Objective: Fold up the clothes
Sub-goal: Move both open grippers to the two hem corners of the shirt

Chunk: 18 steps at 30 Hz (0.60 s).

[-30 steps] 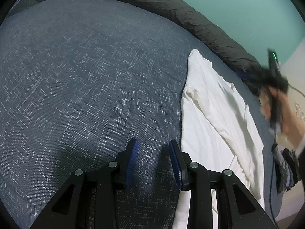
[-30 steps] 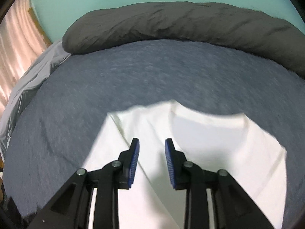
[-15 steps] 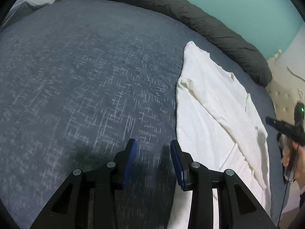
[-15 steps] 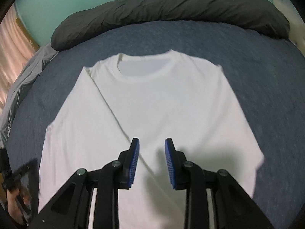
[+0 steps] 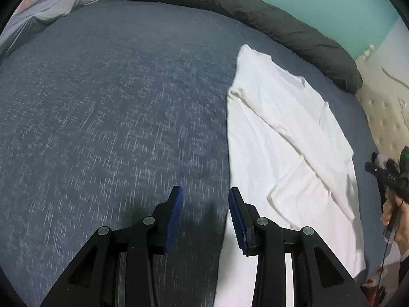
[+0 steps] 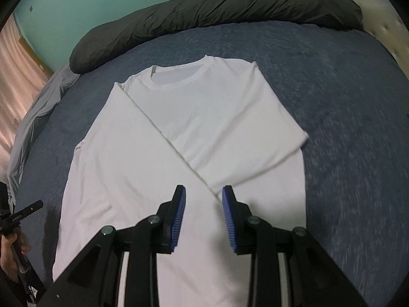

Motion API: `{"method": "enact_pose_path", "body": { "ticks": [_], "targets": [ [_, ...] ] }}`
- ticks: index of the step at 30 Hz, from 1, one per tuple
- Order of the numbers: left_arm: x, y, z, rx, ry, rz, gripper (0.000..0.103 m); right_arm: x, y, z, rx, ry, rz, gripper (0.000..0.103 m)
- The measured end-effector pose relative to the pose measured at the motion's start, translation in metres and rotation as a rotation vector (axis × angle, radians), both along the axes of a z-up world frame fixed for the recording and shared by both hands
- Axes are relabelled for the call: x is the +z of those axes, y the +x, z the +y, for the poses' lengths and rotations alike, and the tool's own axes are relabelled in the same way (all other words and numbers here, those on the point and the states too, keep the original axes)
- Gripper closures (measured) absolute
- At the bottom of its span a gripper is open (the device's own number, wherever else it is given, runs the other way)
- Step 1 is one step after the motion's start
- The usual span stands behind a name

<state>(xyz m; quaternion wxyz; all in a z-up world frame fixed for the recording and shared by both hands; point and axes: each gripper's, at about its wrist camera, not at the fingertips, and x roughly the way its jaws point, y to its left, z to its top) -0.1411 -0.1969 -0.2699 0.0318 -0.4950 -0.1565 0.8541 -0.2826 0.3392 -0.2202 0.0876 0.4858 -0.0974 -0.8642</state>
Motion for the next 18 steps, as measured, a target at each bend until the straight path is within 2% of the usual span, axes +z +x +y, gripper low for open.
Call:
{"method": "enact_pose_path", "body": {
  "ticks": [4,8,18],
  "targets": [
    [0.001,0.016,0.005,-0.01,0.015,-0.015,0.062,0.006,0.026,0.006,-0.009,-0.01,0.005,0.072],
    [-0.003,0.028,0.008,-0.011,0.033,-0.043,0.061,0.006,0.05,0.014,-0.012,-0.013,-0.012,0.059],
    [-0.004,0.065,0.03,-0.079,-0.026,-0.065,0.061,0.0,0.113,0.029,-0.005,0.041,-0.067,0.058]
  ]
}}
